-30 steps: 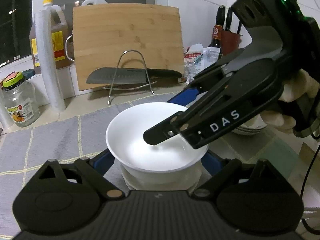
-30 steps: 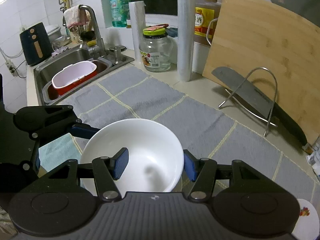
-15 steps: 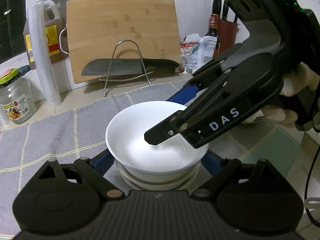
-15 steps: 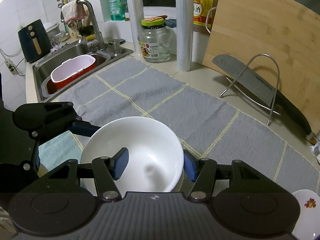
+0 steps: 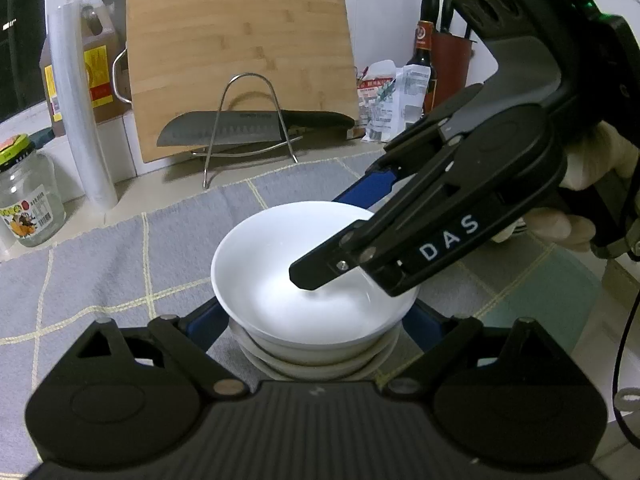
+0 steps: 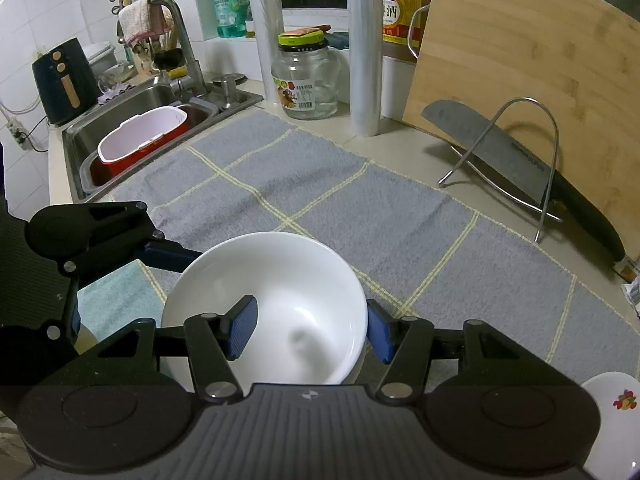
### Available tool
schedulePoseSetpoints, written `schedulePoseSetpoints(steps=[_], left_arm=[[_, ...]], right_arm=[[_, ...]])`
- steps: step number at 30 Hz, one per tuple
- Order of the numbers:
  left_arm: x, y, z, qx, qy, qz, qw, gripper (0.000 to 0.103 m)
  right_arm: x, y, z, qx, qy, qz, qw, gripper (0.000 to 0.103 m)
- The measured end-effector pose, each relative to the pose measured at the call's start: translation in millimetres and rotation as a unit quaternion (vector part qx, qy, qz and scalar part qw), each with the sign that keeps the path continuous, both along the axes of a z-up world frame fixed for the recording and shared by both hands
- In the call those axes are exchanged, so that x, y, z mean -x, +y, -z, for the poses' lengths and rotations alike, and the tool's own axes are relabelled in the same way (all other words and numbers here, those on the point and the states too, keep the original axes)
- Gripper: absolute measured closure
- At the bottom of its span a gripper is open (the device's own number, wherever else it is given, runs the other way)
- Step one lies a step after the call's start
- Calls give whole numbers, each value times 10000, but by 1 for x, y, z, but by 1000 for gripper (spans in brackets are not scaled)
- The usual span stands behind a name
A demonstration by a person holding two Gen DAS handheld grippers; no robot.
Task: Organize plates and bowls
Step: 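Lower the white bowl into the stacked white bowls with the right tool, then open the right tool and release the bowl rim, then move the left tool to the bowl stack rim while the right tool approaches its opposite rim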
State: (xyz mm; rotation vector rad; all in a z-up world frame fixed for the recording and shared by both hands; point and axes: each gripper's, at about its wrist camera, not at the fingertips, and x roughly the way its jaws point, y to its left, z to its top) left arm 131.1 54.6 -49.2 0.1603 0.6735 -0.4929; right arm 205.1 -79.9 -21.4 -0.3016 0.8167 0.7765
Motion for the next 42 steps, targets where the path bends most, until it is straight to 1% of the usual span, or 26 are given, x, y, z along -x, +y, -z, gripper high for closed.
schedulePoseSetpoints(steps=[7, 12, 14, 17, 19, 21, 24, 34, 42], left_arm=[[0, 0, 1, 24, 6, -3, 10000, 10], [1, -1, 2, 23, 6, 12, 10000, 8], [1, -1, 2, 26, -2, 27, 10000, 7], [3, 1, -1, 51, -43, 67, 10000, 3], [5, 3, -2, 68, -54, 76, 9999, 3], [6, 6, -4, 91, -19, 74, 9999, 3], [8, 11, -5, 95, -6, 51, 9999, 3], [10, 27, -9, 203, 105, 4, 9997, 3], [20, 23, -10, 79, 149, 60, 9998, 3]], right_arm=[[0, 0, 0, -1, 10, 4, 10000, 39], [-2, 0, 3, -2, 60, -8, 10000, 37], [-2, 1, 4, 14, 48, -26, 10000, 33], [-1, 0, 3, -52, 43, -57, 10000, 23], [0, -1, 1, -75, -21, -41, 10000, 15], [1, -2, -1, -100, -59, -18, 9999, 11], [3, -5, -4, -155, -130, 34, 9998, 2], [9, -8, -4, -174, -167, 77, 9997, 0], [19, -23, -6, -298, -226, 68, 9993, 0]])
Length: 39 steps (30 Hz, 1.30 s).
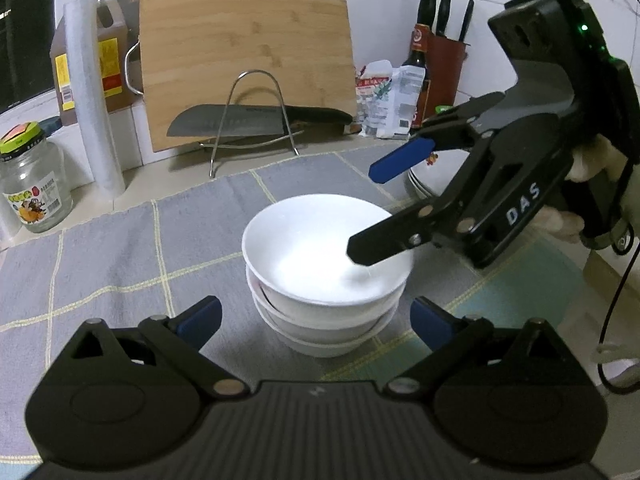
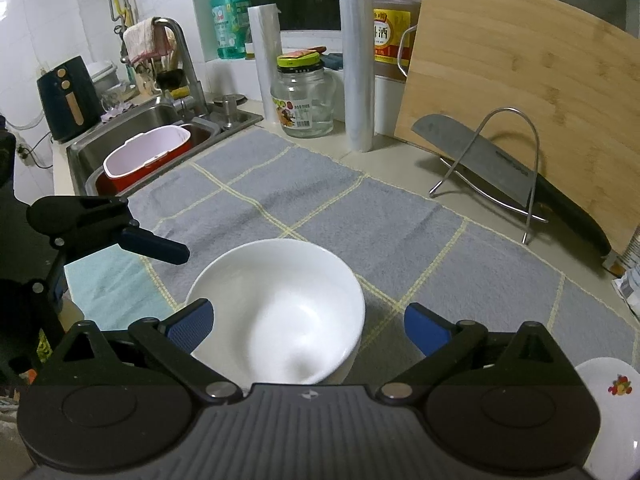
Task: Organize plates and bowls
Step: 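Move the left tool to the bowl stack rim while the right tool approaches its opposite rim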
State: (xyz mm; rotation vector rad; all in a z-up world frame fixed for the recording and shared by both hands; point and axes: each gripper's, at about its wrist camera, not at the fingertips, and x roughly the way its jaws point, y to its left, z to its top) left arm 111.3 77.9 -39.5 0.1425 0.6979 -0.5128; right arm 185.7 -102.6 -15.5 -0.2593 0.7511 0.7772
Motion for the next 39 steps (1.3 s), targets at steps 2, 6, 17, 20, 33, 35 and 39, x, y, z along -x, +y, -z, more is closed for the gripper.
schedulePoseSetpoints(steps=[2, 6, 17, 20, 33, 35, 39], left_arm=[[2, -2, 2, -16, 60, -31, 10000, 3], [3, -5, 6, -54, 154, -135, 9998, 3], [2, -15, 35, -343, 693, -539, 9955, 3], [1, -16, 45, -411, 829, -636, 9937, 3], [-18, -13, 71, -500, 1044, -261, 9929, 3], [-23, -12, 72, -551, 963, -104, 9938, 3], [-29, -11, 75, -729, 802, 297, 9937, 1]], right_arm=[[2, -5, 1, -17, 3, -15, 10000, 0], [7, -14, 3, -29, 8, -74, 10000, 0], [17, -40, 28, 140, 188, -292, 9993, 0], [16, -43, 42, 207, 317, -320, 9988, 0], [10, -25, 87, 735, 569, 54, 9957, 0], [10, -22, 88, 794, 511, 113, 9955, 0], [10, -12, 90, 1008, 374, 211, 9940, 0]])
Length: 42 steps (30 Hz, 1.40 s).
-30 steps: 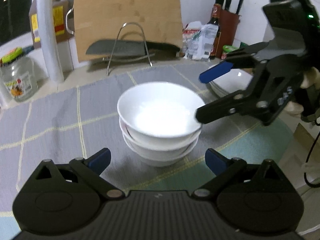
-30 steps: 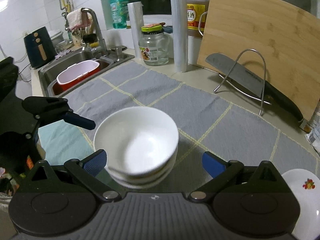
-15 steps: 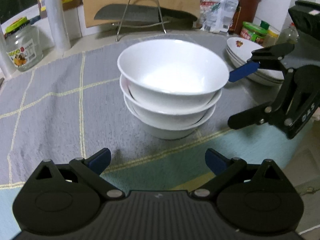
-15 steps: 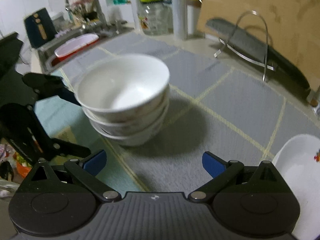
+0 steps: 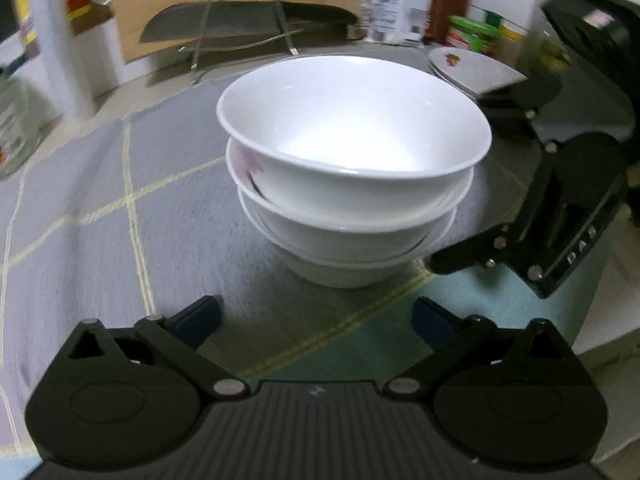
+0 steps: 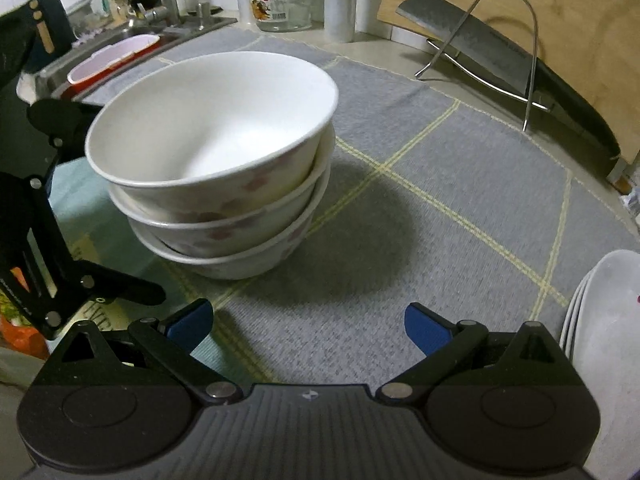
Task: Organize plates and bowls
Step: 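Move the left tool to the bowl stack rim while the right tool approaches its opposite rim, then close the left tool on the bowl stack rim while the right tool closes on the opposite rim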
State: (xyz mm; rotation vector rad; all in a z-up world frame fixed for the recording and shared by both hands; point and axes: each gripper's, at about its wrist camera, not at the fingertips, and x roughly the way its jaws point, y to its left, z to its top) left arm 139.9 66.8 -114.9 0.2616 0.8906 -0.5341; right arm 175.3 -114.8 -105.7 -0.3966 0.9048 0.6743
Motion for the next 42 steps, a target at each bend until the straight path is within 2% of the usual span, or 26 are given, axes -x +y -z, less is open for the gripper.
schedulePoseSetpoints(steps=[1, 9, 18, 27, 33, 42], left_arm=[[-1, -1, 1, -93, -57, 129, 9999, 0], [-7, 9, 6, 93, -320, 861, 9957, 0], [-5, 18, 10, 337, -608, 1231, 9900, 0], [-14, 16, 9, 334, -552, 1664, 9839, 0], [-21, 24, 6, 569, -493, 1974, 9774, 1], [-31, 31, -8, 642, -732, 2386, 9662, 1]], right_arm=[[1, 3, 1, 64, -61, 24, 10000, 0], [8, 0, 5, -155, -333, 124, 9993, 0], [9, 0, 7, -228, -427, 262, 9985, 0], [5, 4, 7, -162, -375, 257, 9988, 0], [4, 9, 2, -55, -323, -26, 9995, 0], [4, 22, -11, -48, -411, -923, 9949, 0]])
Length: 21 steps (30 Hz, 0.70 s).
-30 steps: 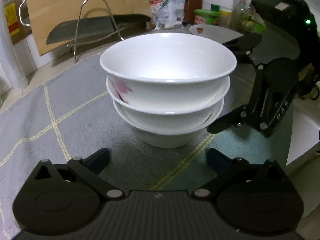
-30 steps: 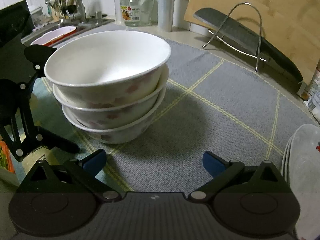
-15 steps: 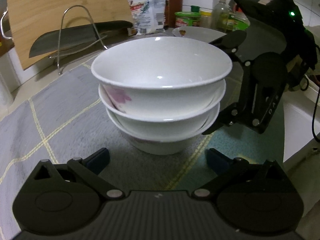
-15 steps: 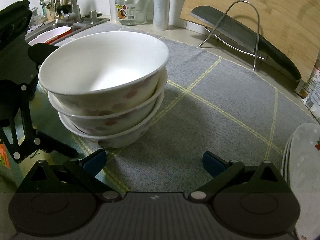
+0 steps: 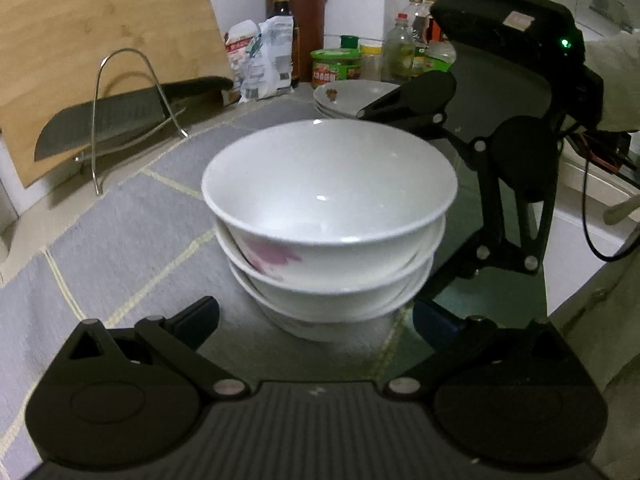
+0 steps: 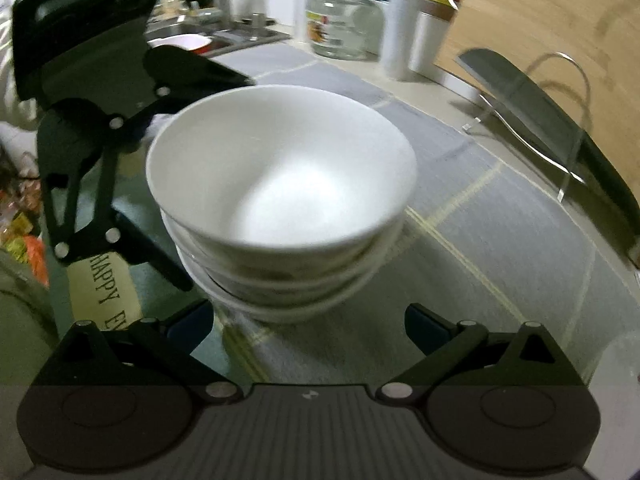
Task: Organize plates and bowls
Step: 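Close the left tool on the bowl stack rim while the right tool closes on the opposite rim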
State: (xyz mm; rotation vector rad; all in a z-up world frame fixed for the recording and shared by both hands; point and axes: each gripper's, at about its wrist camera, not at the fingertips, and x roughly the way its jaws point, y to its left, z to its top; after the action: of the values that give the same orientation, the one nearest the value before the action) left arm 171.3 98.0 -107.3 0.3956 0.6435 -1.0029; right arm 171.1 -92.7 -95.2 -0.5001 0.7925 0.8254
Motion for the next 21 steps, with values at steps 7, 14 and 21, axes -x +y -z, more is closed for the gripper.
schedulePoseSetpoints(steps=[7, 14, 21], left_arm=[[-7, 4, -2, -60, 151, 136, 9998, 3], [-8, -2, -8, -99, 204, 359, 9991, 3], [-13, -8, -9, -209, 193, 615, 9977, 5]], right_arm=[[-10, 5, -10, -11, -6, -626, 9980, 1], [-16, 8, -10, 54, 120, -964, 9953, 7], [-17, 7, -12, 36, 280, -1075, 9938, 16]])
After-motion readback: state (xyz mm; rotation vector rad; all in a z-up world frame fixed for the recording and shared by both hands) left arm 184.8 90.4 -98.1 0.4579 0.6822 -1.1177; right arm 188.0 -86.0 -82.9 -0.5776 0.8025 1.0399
